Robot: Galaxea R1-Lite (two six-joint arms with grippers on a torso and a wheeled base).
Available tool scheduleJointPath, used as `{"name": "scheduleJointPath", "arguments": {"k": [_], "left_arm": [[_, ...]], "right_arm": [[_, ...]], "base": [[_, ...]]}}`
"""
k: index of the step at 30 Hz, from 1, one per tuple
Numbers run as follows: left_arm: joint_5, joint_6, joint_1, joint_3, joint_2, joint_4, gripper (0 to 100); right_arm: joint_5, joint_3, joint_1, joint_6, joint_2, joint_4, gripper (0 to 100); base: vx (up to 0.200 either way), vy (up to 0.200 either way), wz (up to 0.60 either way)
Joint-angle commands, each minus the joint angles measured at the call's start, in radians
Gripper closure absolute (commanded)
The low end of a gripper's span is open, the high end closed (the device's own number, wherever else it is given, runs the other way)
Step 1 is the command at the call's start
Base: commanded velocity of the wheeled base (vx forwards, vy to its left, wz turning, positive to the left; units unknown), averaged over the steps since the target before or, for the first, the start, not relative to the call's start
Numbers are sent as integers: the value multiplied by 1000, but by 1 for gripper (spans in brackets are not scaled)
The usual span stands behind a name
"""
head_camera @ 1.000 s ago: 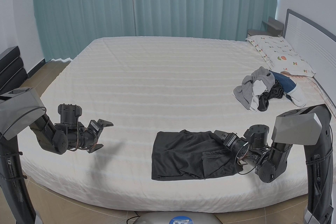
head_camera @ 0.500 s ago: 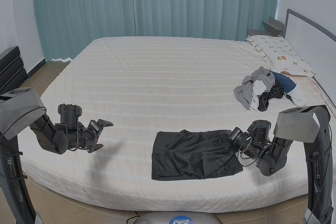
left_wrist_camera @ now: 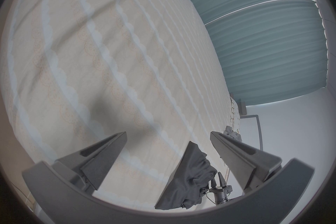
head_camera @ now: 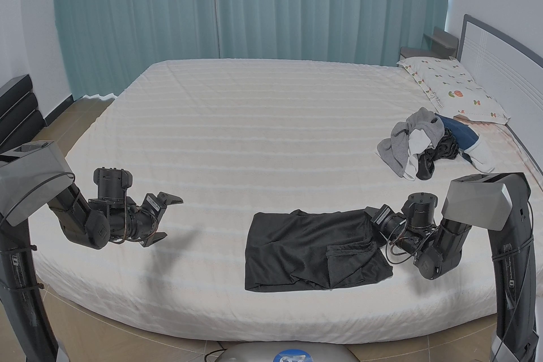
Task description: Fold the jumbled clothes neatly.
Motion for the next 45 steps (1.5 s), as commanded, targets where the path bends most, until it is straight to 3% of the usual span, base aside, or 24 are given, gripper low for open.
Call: {"name": "scheduleJointPath", "arguments": {"k": [1,9,14,19,23,31,34,40,45], "left_arm": [[0,0,0,1,2,-1,0],[0,0,0,0,2,-1,0],[0,0,0,0,2,-1,0],[-1,-2,0,-2,2,-1,0],[-1,-2,0,-3,3,-1,0],[0,-4,0,-9,5,1,0],[0,-4,0,-9,5,1,0],[0,-4,0,-11,6,1,0],[0,-4,0,-11,6,1,0]], "right_arm": [[1,31,-13,-3,-30,2,0],[7,146,-49,-36,-183,-10,0],[-3,304,79,-207,-221,-36,0],[-19,415,174,-331,-152,-208,0],[-77,387,201,-394,-99,-208,0],[-88,333,243,-461,-97,-207,0],[-134,304,273,-509,-91,-196,0],[-183,280,275,-529,-71,-141,0],[-226,280,273,-595,-36,-139,0]], "base": [[0,0,0],[0,0,0],[0,0,0],[0,0,0],[0,0,0],[0,0,0],[0,0,0],[0,0,0],[0,0,0]]}}
